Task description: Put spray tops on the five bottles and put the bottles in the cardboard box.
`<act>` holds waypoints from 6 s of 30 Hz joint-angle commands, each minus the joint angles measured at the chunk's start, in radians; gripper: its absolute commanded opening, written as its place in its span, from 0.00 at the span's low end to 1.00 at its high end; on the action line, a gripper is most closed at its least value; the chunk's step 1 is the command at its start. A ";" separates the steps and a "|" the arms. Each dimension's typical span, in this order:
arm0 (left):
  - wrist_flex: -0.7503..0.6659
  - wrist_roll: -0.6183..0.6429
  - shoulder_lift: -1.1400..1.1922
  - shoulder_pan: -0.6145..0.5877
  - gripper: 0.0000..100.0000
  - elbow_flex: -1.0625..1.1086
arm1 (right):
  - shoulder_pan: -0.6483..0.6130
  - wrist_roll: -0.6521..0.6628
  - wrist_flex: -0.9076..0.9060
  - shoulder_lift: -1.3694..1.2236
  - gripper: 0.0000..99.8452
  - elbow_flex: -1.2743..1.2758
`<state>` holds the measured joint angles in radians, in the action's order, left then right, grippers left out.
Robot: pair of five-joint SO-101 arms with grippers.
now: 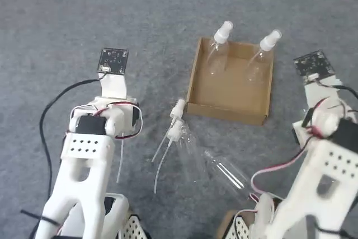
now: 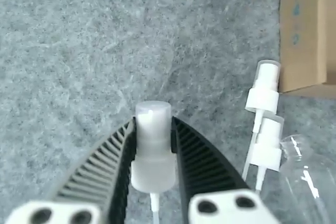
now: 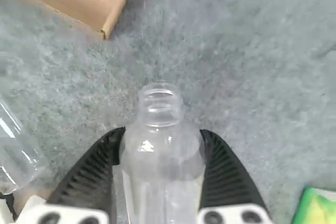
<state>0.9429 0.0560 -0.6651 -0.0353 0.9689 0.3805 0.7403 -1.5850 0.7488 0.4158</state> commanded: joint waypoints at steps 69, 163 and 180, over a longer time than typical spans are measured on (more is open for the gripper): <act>-0.120 0.387 -0.723 -0.017 0.01 -0.157 | -1.290 -0.539 1.110 0.140 0.01 0.646; -0.071 0.106 -0.384 0.126 0.14 -0.185 | -1.135 -0.720 1.276 0.383 0.01 0.841; 0.025 0.095 -0.427 0.021 0.14 -0.231 | -1.130 -0.717 1.201 0.484 0.01 0.861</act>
<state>0.9321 0.1665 -1.0487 0.0706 0.8063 -0.7641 0.0330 -0.3575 1.1262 1.2950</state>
